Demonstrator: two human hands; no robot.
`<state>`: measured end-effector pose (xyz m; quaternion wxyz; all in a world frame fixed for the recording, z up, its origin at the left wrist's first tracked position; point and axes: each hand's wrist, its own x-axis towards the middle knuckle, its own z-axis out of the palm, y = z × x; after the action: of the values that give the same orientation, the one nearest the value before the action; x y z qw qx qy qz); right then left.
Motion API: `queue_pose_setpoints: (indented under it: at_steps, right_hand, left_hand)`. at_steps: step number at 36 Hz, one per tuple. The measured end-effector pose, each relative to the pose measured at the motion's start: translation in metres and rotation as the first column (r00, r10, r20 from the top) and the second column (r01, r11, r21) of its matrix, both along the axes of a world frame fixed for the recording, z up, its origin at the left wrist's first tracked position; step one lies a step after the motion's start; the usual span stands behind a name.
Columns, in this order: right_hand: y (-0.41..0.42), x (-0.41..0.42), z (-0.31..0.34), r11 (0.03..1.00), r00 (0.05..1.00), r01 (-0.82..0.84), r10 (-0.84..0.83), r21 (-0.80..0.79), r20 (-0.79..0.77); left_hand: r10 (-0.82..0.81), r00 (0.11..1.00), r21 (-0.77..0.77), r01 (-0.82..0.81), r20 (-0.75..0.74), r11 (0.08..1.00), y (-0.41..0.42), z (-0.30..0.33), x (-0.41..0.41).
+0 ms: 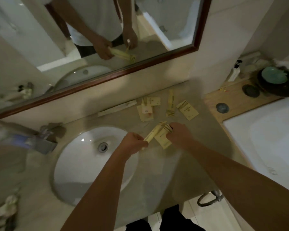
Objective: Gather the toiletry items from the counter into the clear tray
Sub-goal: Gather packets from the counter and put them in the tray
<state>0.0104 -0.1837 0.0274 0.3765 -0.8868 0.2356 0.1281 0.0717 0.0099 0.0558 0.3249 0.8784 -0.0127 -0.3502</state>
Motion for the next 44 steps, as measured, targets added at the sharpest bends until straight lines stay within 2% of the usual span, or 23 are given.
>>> queue_pose_setpoints:
  at_steps: [7, 13, 22, 26, 32, 39, 44]
  right_hand:
    - [0.109, 0.040, 0.026, 0.983, 0.982, -0.179, 0.176, 0.028, 0.070]
    - [0.246, 0.073, 0.038, 0.943, 0.940, -0.330, 0.324, 0.043, 0.107]
    - [0.469, 0.095, 0.025, 0.856, 0.856, -0.516, 0.515, 0.024, 0.046]
    - [0.544, 0.100, 0.026, 0.847, 0.851, -0.524, 0.523, 0.082, 0.040]
    - [0.614, 0.111, 0.016, 0.813, 0.815, -0.579, 0.579, 0.060, 0.005]
    - [0.660, 0.125, -0.009, 0.804, 0.808, -0.587, 0.589, 0.099, 0.005]
    - [0.681, 0.129, -0.026, 0.787, 0.791, -0.610, 0.611, 0.097, 0.017]
  left_hand:
    - [0.185, 0.983, -0.012, -0.184, 0.018, 0.983, 0.132, 0.020, 0.006]
    - [0.319, 0.946, 0.011, -0.320, 0.056, 0.947, 0.266, 0.020, 0.006]
    - [0.358, 0.924, 0.093, -0.371, 0.133, 0.924, 0.507, -0.002, -0.002]
    - [0.425, 0.901, 0.084, -0.431, 0.086, 0.898, 0.588, -0.010, -0.004]
    - [0.457, 0.886, 0.039, -0.461, 0.085, 0.887, 0.669, -0.026, -0.003]
    - [0.457, 0.883, 0.015, -0.461, 0.110, 0.887, 0.719, -0.053, 0.000]
    - [0.329, 0.929, 0.088, -0.346, 0.169, 0.934, 0.740, -0.070, 0.004]
